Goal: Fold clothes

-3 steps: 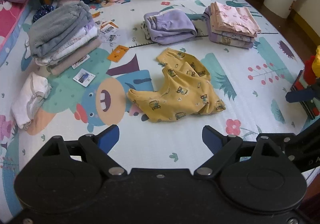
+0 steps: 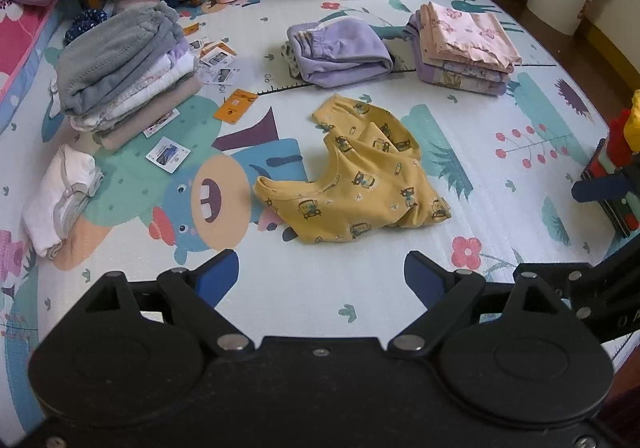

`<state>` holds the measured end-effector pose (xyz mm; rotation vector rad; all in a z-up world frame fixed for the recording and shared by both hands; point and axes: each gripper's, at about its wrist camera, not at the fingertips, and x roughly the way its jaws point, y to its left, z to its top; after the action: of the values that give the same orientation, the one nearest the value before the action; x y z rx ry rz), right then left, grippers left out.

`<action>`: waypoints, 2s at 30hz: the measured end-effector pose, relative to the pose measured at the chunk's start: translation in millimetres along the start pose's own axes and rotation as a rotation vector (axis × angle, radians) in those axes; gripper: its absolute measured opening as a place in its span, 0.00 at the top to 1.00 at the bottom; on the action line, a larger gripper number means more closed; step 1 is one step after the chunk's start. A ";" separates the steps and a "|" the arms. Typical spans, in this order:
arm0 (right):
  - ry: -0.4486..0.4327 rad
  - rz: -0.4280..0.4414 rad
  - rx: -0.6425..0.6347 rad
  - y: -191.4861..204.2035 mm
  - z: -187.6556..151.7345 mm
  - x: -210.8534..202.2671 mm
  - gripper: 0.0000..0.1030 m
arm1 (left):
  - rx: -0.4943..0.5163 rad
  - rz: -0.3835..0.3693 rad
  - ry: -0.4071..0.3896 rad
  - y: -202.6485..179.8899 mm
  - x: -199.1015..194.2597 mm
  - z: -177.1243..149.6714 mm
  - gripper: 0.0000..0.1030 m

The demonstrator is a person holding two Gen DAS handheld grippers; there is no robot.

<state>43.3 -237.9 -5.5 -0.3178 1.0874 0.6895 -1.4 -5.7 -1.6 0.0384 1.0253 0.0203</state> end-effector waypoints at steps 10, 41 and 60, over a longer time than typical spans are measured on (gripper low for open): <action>0.007 0.000 -0.004 -0.7 0.3 0.5 0.00 | -0.016 -0.021 0.018 5.9 3.1 1.6 0.12; 0.009 -0.012 -0.032 2.4 -3.3 2.2 0.00 | -0.010 -0.014 0.003 9.1 -0.9 -1.7 0.12; 0.007 -0.018 -0.042 3.9 -2.6 3.1 0.00 | -0.002 -0.016 0.003 10.5 -1.1 -2.4 0.12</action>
<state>39.8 -235.3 -9.0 -0.3663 1.0769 0.6966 -4.0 4.8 -1.5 0.0286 1.0285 0.0070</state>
